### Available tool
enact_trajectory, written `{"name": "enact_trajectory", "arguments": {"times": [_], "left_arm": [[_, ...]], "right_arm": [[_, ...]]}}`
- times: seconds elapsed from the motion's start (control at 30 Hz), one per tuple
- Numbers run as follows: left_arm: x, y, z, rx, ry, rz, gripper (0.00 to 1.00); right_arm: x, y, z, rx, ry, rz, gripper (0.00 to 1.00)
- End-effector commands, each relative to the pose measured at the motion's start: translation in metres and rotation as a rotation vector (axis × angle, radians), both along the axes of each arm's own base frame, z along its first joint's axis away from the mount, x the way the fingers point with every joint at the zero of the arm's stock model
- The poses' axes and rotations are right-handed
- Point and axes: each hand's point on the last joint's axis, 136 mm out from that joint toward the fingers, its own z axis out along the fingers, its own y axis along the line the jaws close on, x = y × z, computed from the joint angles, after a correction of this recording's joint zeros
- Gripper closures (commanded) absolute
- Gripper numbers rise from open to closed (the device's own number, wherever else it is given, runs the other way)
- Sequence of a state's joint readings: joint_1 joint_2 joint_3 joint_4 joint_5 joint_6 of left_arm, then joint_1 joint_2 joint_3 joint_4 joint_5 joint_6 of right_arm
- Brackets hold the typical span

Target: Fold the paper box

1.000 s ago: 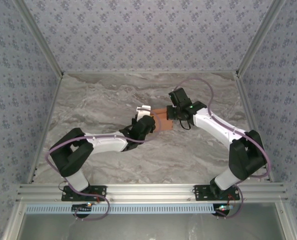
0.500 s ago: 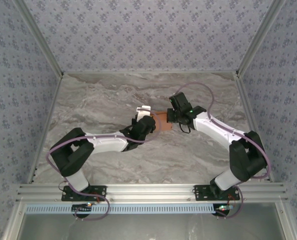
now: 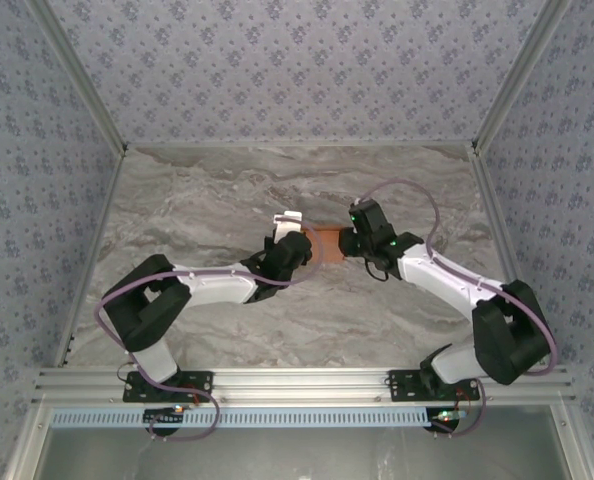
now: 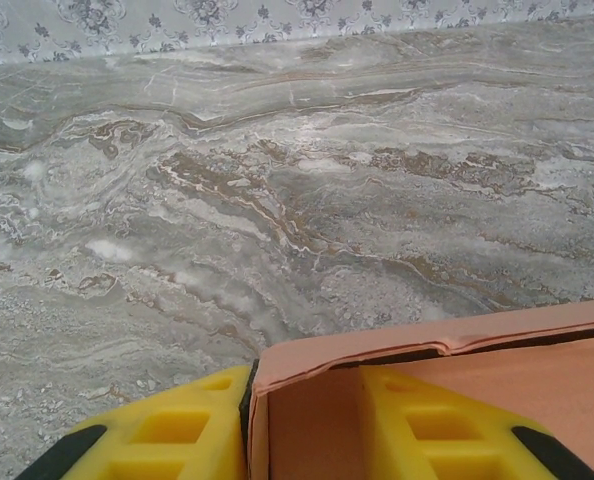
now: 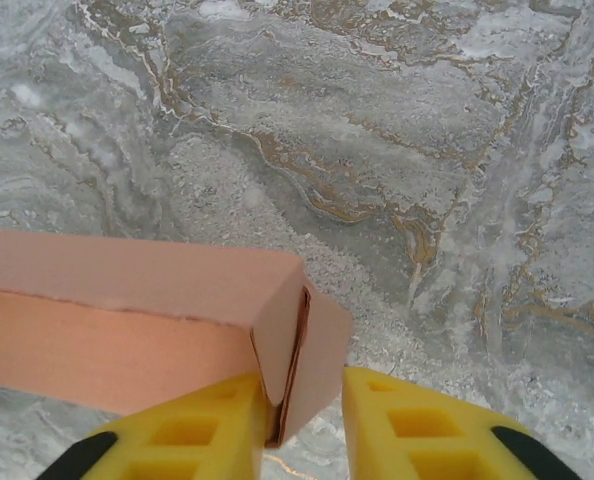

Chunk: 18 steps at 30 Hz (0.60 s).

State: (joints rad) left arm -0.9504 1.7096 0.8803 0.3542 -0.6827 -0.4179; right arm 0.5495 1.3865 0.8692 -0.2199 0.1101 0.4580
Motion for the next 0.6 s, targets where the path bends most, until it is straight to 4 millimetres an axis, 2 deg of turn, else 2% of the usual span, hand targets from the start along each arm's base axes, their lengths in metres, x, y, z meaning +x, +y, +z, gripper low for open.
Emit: {"name": "enact_trajectory", "arguments": {"times": [0.0, 0.2, 0.33, 0.4, 0.57], "left_arm": [[-0.006, 0.002, -0.023, 0.088, 0.034, -0.018, 0.70], [-0.005, 0.001, -0.023, 0.091, 0.030, -0.023, 0.71], [-0.005, 0.000, -0.021, 0.090, 0.025, -0.031, 0.71], [-0.005, -0.002, -0.019, 0.085, 0.023, -0.040, 0.70], [-0.006, -0.002, -0.020, 0.086, 0.027, -0.048, 0.70]], "right_arm": [[-0.007, -0.004, 0.010, 0.019, -0.003, 0.058, 0.64], [-0.018, 0.002, 0.047, 0.039, -0.088, 0.258, 0.48], [-0.022, 0.017, 0.069, -0.095, -0.279, 0.562, 0.39], [-0.025, 0.027, 0.064, -0.234, -0.380, 0.757, 0.27], [-0.014, 0.028, 0.027, -0.539, -0.487, 1.069, 0.20]]}}
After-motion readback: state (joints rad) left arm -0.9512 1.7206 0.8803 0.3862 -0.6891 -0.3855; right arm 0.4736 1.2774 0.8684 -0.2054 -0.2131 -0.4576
